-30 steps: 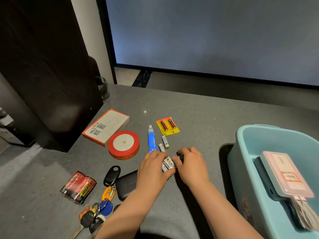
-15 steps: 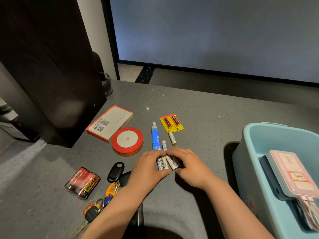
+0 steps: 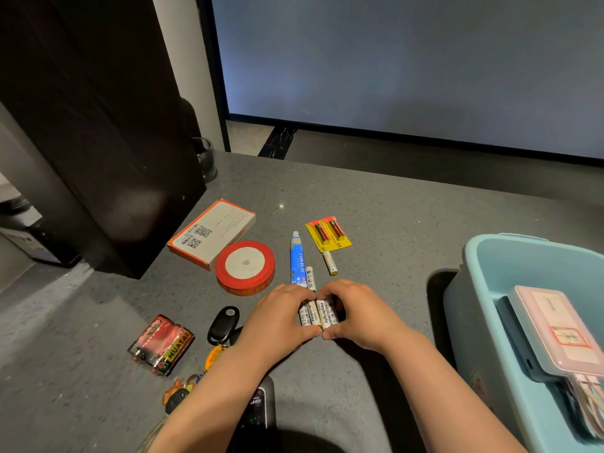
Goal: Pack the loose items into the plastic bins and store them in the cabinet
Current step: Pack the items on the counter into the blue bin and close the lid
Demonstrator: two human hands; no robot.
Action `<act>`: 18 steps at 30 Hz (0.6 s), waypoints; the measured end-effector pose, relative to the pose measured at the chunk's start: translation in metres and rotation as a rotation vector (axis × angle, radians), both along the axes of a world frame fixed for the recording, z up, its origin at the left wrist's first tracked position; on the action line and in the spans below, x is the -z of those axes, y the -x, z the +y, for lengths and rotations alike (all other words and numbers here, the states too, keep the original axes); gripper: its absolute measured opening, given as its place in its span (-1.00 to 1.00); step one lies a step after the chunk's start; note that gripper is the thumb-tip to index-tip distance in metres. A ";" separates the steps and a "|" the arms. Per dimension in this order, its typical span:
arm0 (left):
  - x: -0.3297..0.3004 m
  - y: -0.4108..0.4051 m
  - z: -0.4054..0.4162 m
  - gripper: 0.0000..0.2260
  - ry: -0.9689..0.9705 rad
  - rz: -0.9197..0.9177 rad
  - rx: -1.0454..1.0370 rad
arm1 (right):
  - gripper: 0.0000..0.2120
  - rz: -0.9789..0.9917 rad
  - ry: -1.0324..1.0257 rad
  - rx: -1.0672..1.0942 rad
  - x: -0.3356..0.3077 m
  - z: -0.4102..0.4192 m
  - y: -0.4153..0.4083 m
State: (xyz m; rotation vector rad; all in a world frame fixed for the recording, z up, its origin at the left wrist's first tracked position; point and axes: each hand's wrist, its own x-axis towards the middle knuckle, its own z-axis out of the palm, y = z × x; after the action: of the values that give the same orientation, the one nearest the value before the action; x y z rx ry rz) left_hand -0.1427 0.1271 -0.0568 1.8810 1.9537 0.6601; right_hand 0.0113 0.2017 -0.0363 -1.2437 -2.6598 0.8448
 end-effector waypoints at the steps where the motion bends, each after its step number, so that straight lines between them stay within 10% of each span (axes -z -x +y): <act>1: 0.000 0.001 0.000 -0.52 0.002 -0.001 0.006 | -0.46 -0.004 -0.003 0.004 0.000 0.000 0.000; 18: -0.117 -0.056 -0.004 -0.58 -0.371 0.022 0.131 | -0.53 0.187 -0.341 0.395 -0.118 -0.042 -0.072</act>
State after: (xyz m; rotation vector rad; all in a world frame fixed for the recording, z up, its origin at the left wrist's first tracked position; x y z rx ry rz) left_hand -0.0870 0.1234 0.0607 2.2150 1.7952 1.0224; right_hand 0.0833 0.1596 0.0813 -1.4414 -2.1845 0.4055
